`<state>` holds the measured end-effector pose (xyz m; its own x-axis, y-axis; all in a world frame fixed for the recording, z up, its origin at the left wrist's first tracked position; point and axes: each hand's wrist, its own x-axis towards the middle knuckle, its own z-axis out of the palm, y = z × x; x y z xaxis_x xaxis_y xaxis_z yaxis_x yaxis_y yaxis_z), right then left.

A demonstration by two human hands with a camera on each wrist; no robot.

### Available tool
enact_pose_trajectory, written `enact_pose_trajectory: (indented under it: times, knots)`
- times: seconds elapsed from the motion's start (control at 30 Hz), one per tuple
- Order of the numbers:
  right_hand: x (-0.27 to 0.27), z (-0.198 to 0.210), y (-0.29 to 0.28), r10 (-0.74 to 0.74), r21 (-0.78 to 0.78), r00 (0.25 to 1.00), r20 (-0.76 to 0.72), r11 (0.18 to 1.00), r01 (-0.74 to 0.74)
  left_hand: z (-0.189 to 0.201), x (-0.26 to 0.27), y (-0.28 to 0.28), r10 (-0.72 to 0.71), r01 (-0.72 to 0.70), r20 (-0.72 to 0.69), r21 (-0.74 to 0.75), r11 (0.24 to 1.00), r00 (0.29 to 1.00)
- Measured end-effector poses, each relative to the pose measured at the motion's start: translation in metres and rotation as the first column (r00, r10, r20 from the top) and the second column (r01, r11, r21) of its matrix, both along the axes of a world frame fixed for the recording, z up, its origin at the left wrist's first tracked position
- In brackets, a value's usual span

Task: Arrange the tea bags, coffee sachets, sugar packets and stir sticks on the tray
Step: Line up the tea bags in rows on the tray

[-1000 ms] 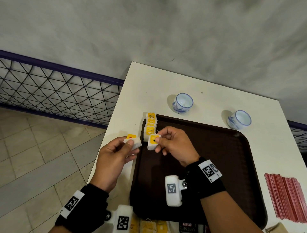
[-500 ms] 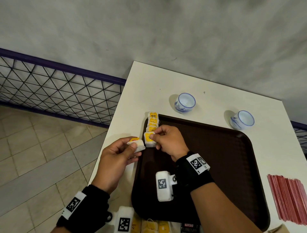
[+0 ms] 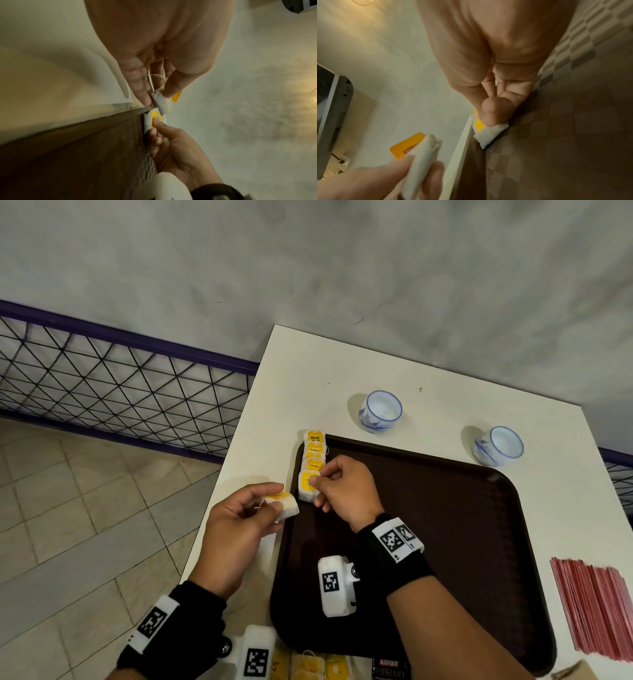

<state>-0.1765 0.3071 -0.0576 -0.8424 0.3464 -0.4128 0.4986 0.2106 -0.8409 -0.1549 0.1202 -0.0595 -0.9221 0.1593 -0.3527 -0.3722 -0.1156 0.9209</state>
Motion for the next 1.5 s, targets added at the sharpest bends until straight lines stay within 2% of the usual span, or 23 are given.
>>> enact_pose_trajectory:
  times: [0.13,0.2,0.3,0.37,0.43,0.53,0.73,0.9,1.17,1.3,1.5]
  knots:
    - [0.006,0.006,0.001,-0.013,0.133,0.997,-0.073,0.991,0.022,0.004,-0.001,0.000,-0.039,0.038,-0.034,-0.030,0.999,0.999]
    - [0.011,0.016,-0.001,0.006,0.049,0.996,-0.091,0.999,-0.002,0.006,-0.002,0.001,-0.055,0.053,-0.056,-0.044,0.998,0.997]
    - [0.018,0.032,-0.009,0.140,-0.139,0.988,-0.058,0.979,-0.147,0.007,-0.004,0.002,-0.066,0.060,-0.088,-0.062,0.996,0.994]
    - [0.019,0.035,-0.014,0.225,-0.158,0.971,-0.078,0.959,-0.235,0.008,-0.006,0.003,-0.070,0.063,-0.106,-0.068,0.996,0.992]
    - [0.019,0.033,-0.017,0.246,-0.140,0.963,-0.109,0.955,-0.260,0.010,-0.006,0.003,-0.075,0.067,-0.115,-0.075,0.995,0.991]
    - [0.018,0.034,-0.020,0.215,-0.127,0.966,-0.146,0.964,-0.234,0.012,-0.007,0.001,-0.063,0.053,-0.113,-0.087,0.995,0.992]
    - [0.016,0.039,-0.012,0.137,-0.196,0.977,-0.162,0.966,-0.168,0.010,-0.004,-0.015,-0.048,0.033,-0.098,-0.146,0.989,0.994]
    - [0.025,0.035,0.010,0.122,-0.174,0.988,-0.100,0.975,-0.138,0.012,0.010,-0.037,-0.030,0.017,-0.059,-0.214,0.977,0.998]
    - [0.026,0.020,0.009,0.145,-0.102,0.989,0.030,0.985,-0.142,0.008,0.051,-0.059,-0.156,0.128,-0.064,-0.317,0.940,0.986]
    - [0.021,0.016,0.001,0.124,-0.086,0.992,0.016,0.989,-0.122,0.005,0.071,-0.067,-0.230,0.196,-0.052,-0.364,0.911,0.972]
    - [0.014,0.010,-0.005,0.078,0.029,0.997,0.020,0.997,-0.078,0.011,0.089,-0.074,-0.297,0.247,-0.053,-0.429,0.869,0.953]
